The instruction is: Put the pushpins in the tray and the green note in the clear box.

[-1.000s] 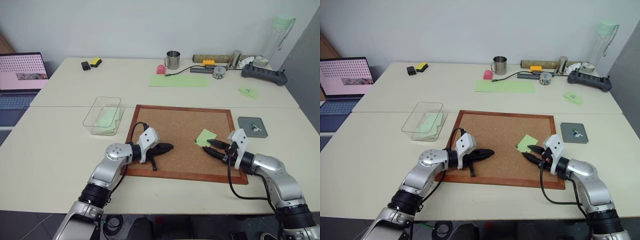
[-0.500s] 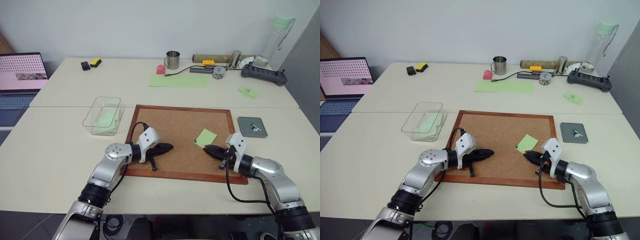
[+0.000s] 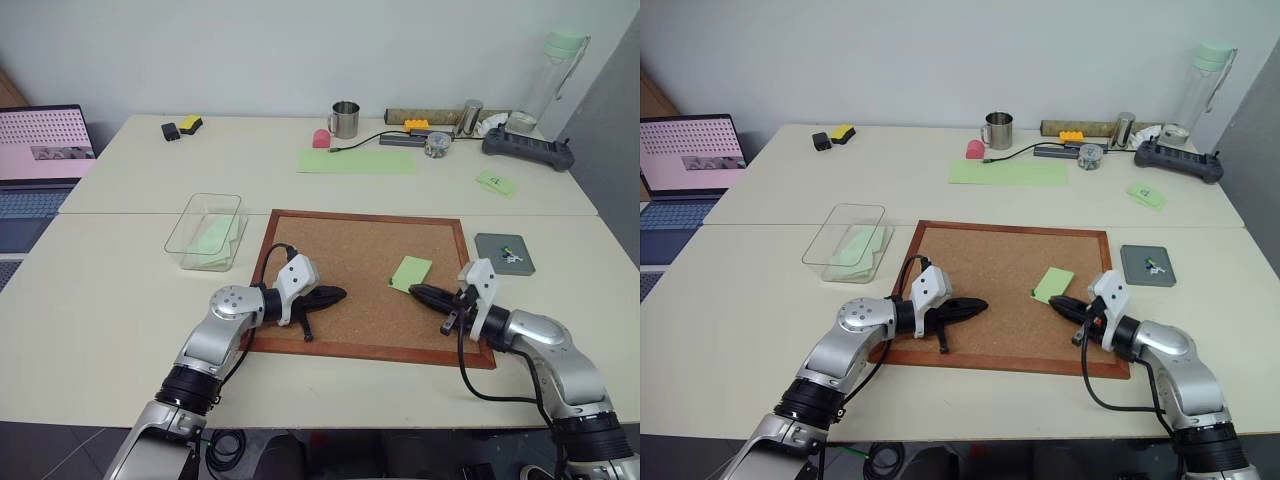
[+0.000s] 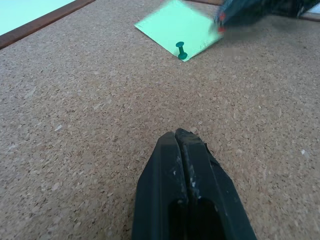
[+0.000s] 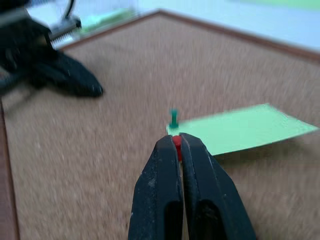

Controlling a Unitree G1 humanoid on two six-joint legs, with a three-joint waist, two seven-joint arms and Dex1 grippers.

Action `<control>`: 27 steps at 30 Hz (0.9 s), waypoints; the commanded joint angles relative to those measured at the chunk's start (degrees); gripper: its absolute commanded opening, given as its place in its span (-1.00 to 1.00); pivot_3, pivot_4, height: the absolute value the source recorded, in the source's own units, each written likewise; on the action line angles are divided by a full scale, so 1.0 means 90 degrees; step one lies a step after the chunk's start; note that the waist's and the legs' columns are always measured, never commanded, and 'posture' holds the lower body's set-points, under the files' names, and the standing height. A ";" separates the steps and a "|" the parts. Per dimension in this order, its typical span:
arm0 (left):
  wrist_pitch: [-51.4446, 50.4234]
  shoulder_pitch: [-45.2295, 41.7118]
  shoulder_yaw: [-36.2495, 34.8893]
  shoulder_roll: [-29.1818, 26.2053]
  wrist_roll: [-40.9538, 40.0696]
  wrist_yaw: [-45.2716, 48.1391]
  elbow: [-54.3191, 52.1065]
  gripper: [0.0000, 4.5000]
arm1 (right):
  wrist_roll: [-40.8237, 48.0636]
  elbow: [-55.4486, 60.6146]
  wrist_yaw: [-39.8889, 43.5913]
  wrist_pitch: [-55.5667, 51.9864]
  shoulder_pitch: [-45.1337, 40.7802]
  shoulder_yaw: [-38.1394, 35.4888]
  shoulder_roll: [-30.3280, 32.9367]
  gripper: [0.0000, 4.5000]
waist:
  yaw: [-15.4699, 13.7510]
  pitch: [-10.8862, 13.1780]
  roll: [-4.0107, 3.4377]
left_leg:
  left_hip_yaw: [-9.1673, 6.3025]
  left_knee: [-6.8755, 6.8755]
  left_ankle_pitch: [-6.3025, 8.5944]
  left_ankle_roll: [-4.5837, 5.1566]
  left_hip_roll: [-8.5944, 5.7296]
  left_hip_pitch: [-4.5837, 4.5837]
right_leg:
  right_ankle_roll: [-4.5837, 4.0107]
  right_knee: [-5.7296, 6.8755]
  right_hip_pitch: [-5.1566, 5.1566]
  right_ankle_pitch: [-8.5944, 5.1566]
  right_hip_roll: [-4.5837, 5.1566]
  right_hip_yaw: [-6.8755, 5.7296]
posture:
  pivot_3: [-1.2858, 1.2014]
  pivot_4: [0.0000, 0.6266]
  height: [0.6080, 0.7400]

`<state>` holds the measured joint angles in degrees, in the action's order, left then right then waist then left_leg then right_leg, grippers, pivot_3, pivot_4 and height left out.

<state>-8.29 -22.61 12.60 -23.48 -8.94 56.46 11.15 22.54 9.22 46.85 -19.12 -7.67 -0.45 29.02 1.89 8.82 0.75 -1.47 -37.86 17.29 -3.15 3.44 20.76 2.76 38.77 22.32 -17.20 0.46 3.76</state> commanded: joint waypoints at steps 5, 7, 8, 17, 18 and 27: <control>-0.0123 0.0121 0.0029 -0.0132 0.0134 -0.0017 0.0225 -1.00 | 0.0236 0.0424 -0.0167 -0.0156 0.0092 -0.0243 0.0039 -0.96 | 0.0000 0.0000 0.0001 | 0.0001 0.0000 0.0000 0.0001 0.0000 0.0000 | 0.0000 -0.0001 0.0000 0.0000 0.0000 0.0001 | 0.03 -0.52 1.00; -0.0124 0.0107 0.0026 -0.0136 0.0132 -0.0008 0.0234 -1.00 | 0.0330 0.0448 -0.0204 -0.0230 0.0068 -0.0324 0.0024 -0.96 | 0.0000 0.0000 0.0000 | 0.0001 0.0000 0.0000 0.0001 0.0000 -0.0001 | 0.0000 -0.0001 0.0000 0.0000 0.0000 0.0001 | 0.03 -0.52 1.00; -0.0122 0.0099 0.0023 -0.0141 0.0133 -0.0003 0.0243 -1.00 | 0.0354 0.0448 -0.0225 -0.0241 0.0049 -0.0359 0.0025 -0.96 | 0.0000 0.0000 0.0001 | 0.0001 0.0000 0.0001 0.0001 0.0000 0.0000 | 0.0000 -0.0001 0.0000 0.0000 -0.0001 0.0001 | 0.03 -0.52 1.00; -0.0135 0.0155 -0.0008 -0.0183 0.0130 -0.0003 0.0180 -1.00 | -0.0082 -0.0704 -0.1536 0.0169 -0.0710 -0.1455 0.0069 -0.96 | 0.0002 0.0001 0.0002 | 0.0003 0.0000 0.0001 0.0001 -0.0001 0.0000 | 0.0000 0.0000 0.0000 0.0000 0.0000 0.0004 | 0.03 -0.52 1.00; -0.0146 0.0170 -0.0005 -0.0179 0.0131 -0.0013 0.0158 -1.00 | -0.0244 -0.0996 -0.1773 0.0215 -0.0856 -0.1573 0.0143 -0.96 | 0.0003 0.0001 0.0001 | 0.0003 0.0000 0.0001 0.0002 -0.0001 -0.0001 | 0.0000 -0.0001 0.0000 0.0000 0.0000 0.0003 | 0.03 -0.52 1.00; -0.0194 0.0214 0.0005 -0.0169 0.0143 -0.0030 0.0072 -1.00 | -0.0538 -0.2929 -0.2452 0.0287 -0.1903 -0.1941 0.0288 -0.96 | 0.0015 0.0003 -0.0004 | 0.0005 0.0003 0.0003 0.0006 0.0000 -0.0007 | -0.0003 0.0000 0.0001 0.0000 -0.0007 0.0020 | 0.03 -0.52 1.00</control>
<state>-8.33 -22.02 12.12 -23.85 -8.94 56.70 10.59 18.80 -14.68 26.10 -18.14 -22.28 -16.78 31.03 2.02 8.85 0.72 -1.42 -37.84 17.33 -3.08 3.44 20.69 2.73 38.77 22.33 -17.20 0.40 3.96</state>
